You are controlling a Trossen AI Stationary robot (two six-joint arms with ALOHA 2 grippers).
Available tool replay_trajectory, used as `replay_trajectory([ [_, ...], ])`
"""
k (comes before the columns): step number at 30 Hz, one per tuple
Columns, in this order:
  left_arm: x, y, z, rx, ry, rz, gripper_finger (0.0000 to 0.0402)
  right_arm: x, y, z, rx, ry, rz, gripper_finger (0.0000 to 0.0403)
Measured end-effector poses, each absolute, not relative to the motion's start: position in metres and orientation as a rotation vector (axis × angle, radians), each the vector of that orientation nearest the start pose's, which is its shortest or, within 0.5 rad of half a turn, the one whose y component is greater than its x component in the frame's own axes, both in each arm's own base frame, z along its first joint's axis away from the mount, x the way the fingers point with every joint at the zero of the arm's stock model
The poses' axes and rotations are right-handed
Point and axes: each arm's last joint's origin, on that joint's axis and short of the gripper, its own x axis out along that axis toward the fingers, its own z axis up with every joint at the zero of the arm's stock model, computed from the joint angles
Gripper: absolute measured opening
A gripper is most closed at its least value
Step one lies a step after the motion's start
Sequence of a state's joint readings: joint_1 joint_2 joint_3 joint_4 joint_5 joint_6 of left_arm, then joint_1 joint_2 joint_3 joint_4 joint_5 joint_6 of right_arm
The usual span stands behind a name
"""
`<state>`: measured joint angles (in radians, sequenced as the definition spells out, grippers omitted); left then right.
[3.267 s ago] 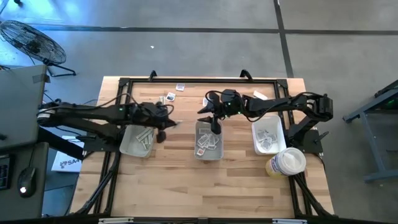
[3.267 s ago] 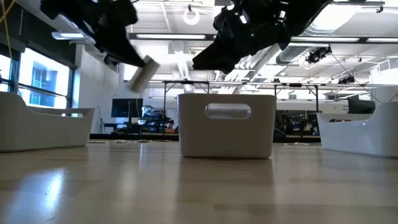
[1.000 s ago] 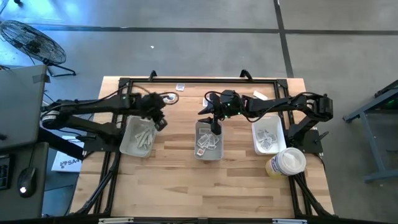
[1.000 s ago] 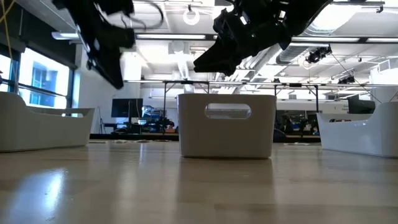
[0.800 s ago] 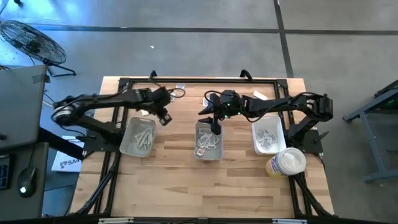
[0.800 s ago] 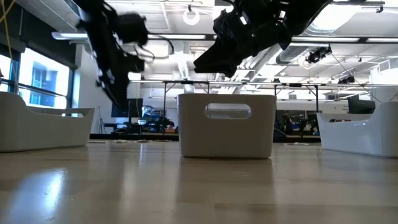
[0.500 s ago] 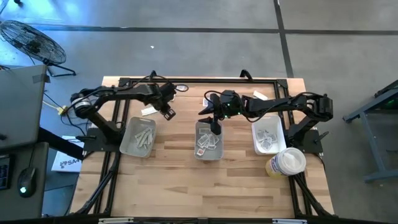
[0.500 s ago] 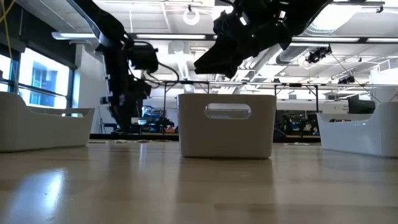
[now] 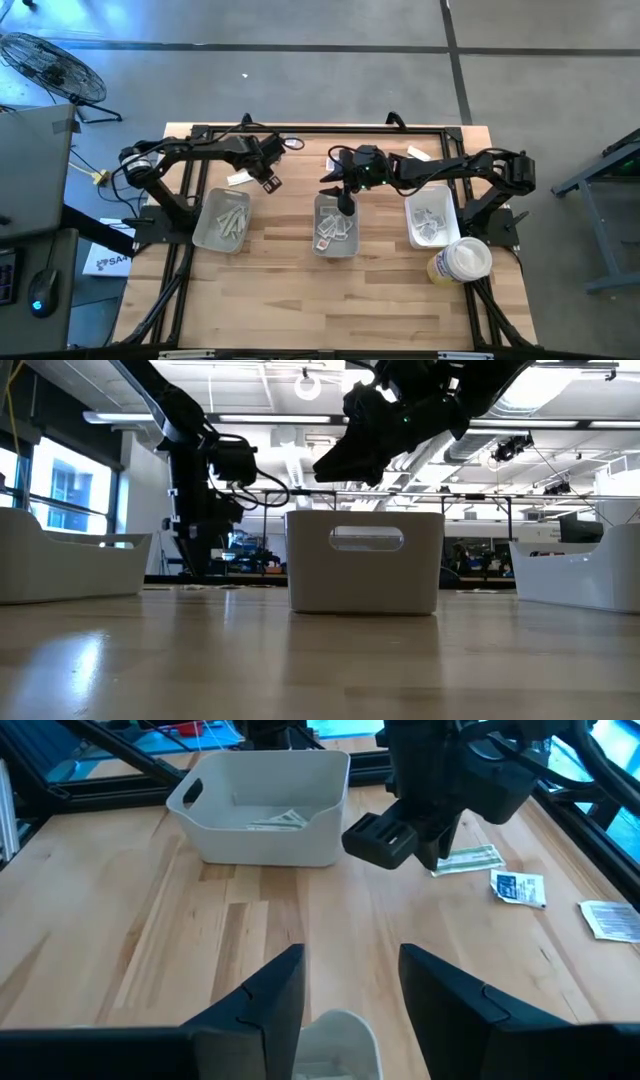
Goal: Pick & Place First Aid Supplies
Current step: Put the bandage pack into the left gray bin
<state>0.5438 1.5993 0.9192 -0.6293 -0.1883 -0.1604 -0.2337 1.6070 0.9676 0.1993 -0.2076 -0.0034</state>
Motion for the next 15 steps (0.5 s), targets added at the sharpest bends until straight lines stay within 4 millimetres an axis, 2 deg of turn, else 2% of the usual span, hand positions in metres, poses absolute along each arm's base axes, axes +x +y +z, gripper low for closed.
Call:
replay_trajectory([
  [5, 0.236, 0.149, 0.164, -0.345, 1.278, 0.707, 0.0091, 0.341, -0.075, 0.228, 0.092, 0.429, -0.025, 0.0158],
  [11, 0.237, 0.150, 0.163, -0.332, 1.272, 0.699, 0.0136, 0.341, -0.075, 0.228, 0.092, 0.429, -0.025, 0.0154],
  [15, 0.239, 0.151, 0.153, -0.331, 1.313, 0.678, 0.0146, 0.341, -0.075, 0.228, 0.094, 0.429, -0.025, 0.0155],
])
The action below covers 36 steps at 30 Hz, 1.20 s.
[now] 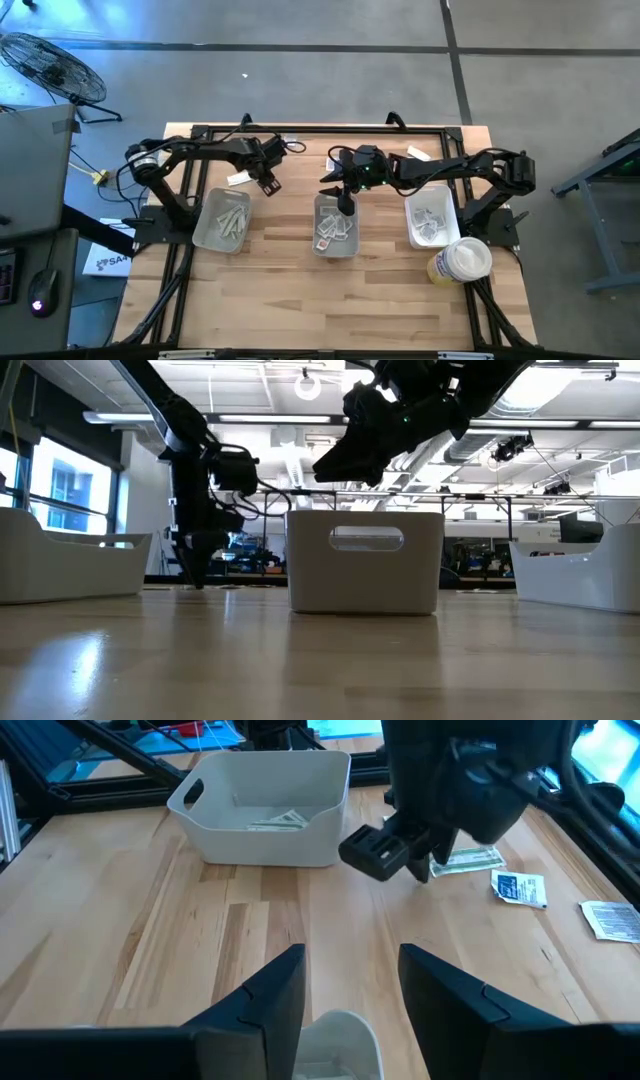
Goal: Pick & Place First Aid Supplies
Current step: Put the bandage pack into the left gray bin
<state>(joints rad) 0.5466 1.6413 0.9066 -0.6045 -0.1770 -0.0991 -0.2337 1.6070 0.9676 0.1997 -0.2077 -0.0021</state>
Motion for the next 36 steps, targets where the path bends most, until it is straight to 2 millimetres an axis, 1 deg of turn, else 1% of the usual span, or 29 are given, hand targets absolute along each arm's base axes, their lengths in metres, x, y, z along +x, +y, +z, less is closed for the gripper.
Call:
replay_trajectory([
  [5, 0.237, 0.160, 0.144, -0.362, 1.338, 0.696, 0.0146, 0.341, -0.075, 0.228, 0.095, 0.429, -0.025, 0.0156],
  [15, 0.234, 0.164, 0.145, -0.378, 1.328, 0.700, 0.0146, 0.341, -0.075, 0.228, 0.093, 0.429, -0.024, 0.0156],
  [17, 0.234, 0.164, 0.145, -0.378, 1.328, 0.701, 0.0141, 0.341, -0.075, 0.228, 0.092, 0.429, -0.024, 0.0154],
  [21, 0.234, 0.164, 0.144, -0.386, 1.325, 0.699, 0.0110, 0.341, -0.075, 0.228, 0.092, 0.429, -0.024, 0.0155],
  [29, 0.235, 0.165, 0.144, -0.383, 1.307, 0.712, 0.0010, 0.341, -0.075, 0.228, 0.096, 0.429, -0.025, 0.0156],
  [36, 0.236, 0.166, 0.150, -0.370, 1.322, 0.717, 0.0002, 0.341, -0.074, 0.228, 0.124, 0.433, -0.022, 0.0156],
])
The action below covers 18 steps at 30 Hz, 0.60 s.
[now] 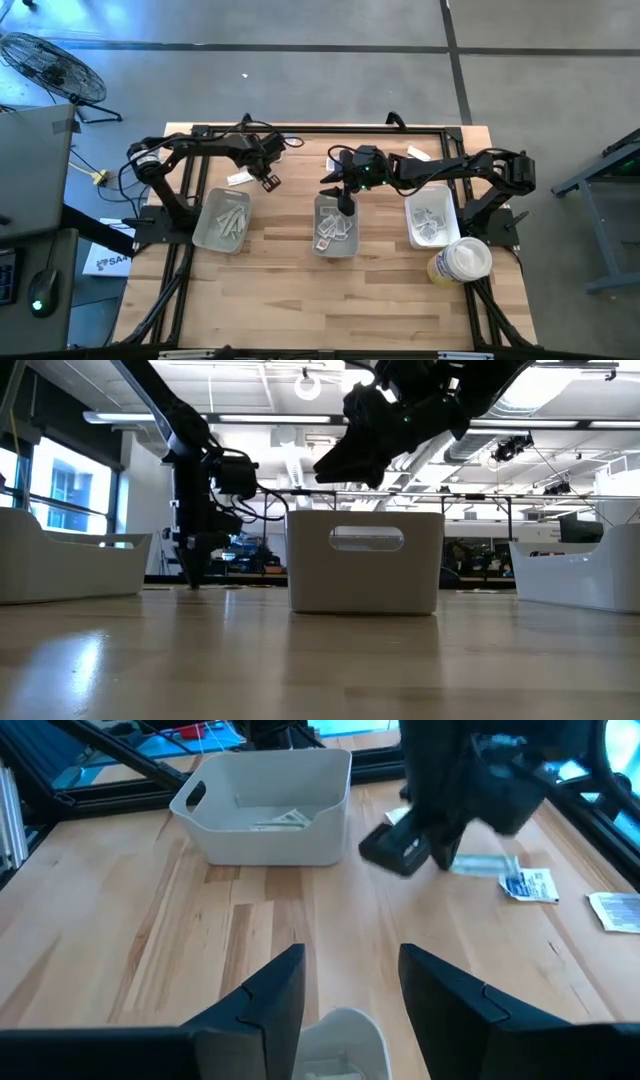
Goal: Pick & Place First Aid Supplies
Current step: Put the bandage pack into the left gray bin
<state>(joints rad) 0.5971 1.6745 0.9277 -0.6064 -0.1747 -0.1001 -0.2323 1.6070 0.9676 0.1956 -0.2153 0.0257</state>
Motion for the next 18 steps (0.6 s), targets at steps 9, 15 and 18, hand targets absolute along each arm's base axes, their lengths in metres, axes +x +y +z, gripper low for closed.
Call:
replay_trajectory([
  [9, 0.229, 0.140, 0.192, -0.321, 1.312, 0.688, 0.0001, 0.340, -0.068, 0.225, 0.128, 0.468, -0.008, 0.0157],
  [15, 0.207, 0.097, 0.235, -0.311, 1.271, 0.652, 0.0000, 0.341, -0.068, 0.225, 0.127, 0.468, -0.006, 0.0157],
  [18, 0.184, 0.071, 0.256, -0.329, 1.284, 0.633, 0.0000, 0.341, -0.068, 0.225, 0.124, 0.467, -0.005, 0.0158],
])
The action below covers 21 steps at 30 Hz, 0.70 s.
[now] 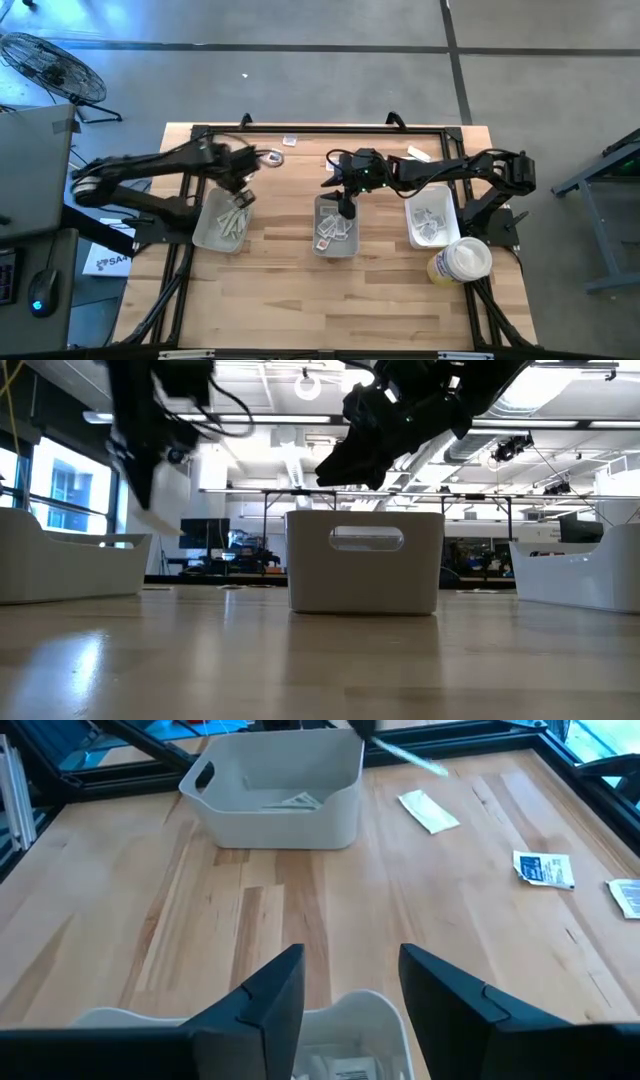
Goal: Pick & Place First Aid Supplies
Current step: Put the bandage pack into the left gray bin
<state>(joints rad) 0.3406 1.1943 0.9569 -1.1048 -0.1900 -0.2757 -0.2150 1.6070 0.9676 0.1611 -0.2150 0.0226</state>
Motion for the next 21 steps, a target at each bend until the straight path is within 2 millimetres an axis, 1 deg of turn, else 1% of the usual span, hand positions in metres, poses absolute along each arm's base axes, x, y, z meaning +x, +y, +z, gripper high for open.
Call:
replay_trajectory([
  [3, 0.159, 0.047, 0.271, -0.418, 1.300, 0.619, 0.0000, 0.341, -0.068, 0.225, 0.124, 0.467, -0.005, 0.0156],
  [5, 0.145, 0.034, 0.276, -0.471, 1.302, 0.603, 0.0000, 0.341, -0.068, 0.225, 0.123, 0.467, -0.005, 0.0154],
  [7, 0.135, 0.023, 0.277, -0.512, 1.299, 0.579, 0.0000, 0.341, -0.068, 0.225, 0.122, 0.466, -0.005, 0.0154],
  [9, 0.131, 0.014, 0.274, -0.541, 1.287, 0.543, 0.0000, 0.341, -0.068, 0.226, 0.120, 0.459, -0.005, 0.0155],
  [12, 0.130, 0.005, 0.263, -0.568, 1.302, 0.510, 0.0000, 0.341, -0.068, 0.226, 0.116, 0.452, -0.009, 0.0156],
  [15, 0.133, -0.001, 0.244, -0.574, 1.329, 0.497, 0.0000, 0.341, -0.068, 0.227, 0.115, 0.448, -0.010, 0.0155],
  [18, 0.137, -0.001, 0.224, -0.561, 1.360, 0.512, 0.0000, 0.341, -0.068, 0.227, 0.114, 0.448, -0.009, 0.0154],
  [21, 0.141, 0.000, 0.211, -0.522, 1.385, 0.558, 0.0001, 0.341, -0.068, 0.227, 0.115, 0.449, -0.008, 0.0155],
])
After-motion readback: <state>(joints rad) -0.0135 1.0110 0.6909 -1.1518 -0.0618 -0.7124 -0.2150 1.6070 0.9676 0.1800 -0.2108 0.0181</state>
